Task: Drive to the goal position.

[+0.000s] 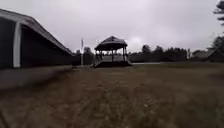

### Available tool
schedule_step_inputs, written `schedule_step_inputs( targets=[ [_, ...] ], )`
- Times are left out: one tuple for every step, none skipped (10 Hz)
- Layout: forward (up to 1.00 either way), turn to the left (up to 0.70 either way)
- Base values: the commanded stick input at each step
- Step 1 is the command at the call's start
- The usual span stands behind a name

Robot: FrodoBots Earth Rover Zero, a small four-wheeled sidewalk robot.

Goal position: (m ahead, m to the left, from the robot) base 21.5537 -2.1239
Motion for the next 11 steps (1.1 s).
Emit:
schedule_step_inputs(
  targets=[
    [0.7,0.0],
    [0.7,0.0],
    [0.7,0.0],
    [0.7,0.17],
    [0.7,0.24],
    [0.7,0.34],
    [0.7,0.35],
    [0.7,0.27],
    [0.7,0.04],
    [0.7,0.0],
    [0.7,0.0]
  ],
)
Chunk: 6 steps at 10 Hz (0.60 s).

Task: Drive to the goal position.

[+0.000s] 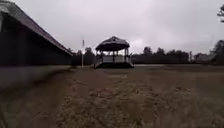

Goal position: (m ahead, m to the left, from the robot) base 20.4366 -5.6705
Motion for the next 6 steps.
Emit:
schedule_step_inputs(
  targets=[
    [0.7,0.0],
    [0.7,0.0],
    [0.7,0.0],
    [0.7,0.0],
    [0.7,0.0],
    [0.7,0.0]
  ],
)
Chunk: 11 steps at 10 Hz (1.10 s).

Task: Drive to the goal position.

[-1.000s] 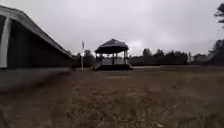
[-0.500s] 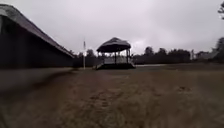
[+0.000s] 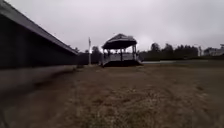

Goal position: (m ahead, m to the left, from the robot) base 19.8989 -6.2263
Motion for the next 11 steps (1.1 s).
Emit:
schedule_step_inputs(
  targets=[
    [0.7,0.0],
    [0.7,0.0],
    [0.7,0.0],
    [0.7,0.0],
    [0.7,0.0],
    [0.7,0.0],
    [0.7,0.0],
    [0.7,0.0],
    [0.7,0.0],
    [0.7,0.0],
    [0.7,0.0]
  ],
)
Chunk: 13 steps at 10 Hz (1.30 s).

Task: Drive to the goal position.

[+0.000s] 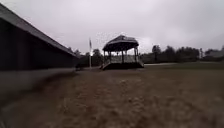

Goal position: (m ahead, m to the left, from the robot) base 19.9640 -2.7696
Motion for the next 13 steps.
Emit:
schedule_step_inputs(
  targets=[
    [0.7,0.0],
    [0.7,0.0],
    [0.7,0.0],
    [0.7,0.0],
    [0.7,0.0],
    [0.7,0.0],
    [0.7,0.0],
    [0.7,0.0],
    [0.7,0.0],
    [0.7,0.0],
    [0.7,0.0],
    [0.7,0.0],
    [0.7,0.0]
  ],
)
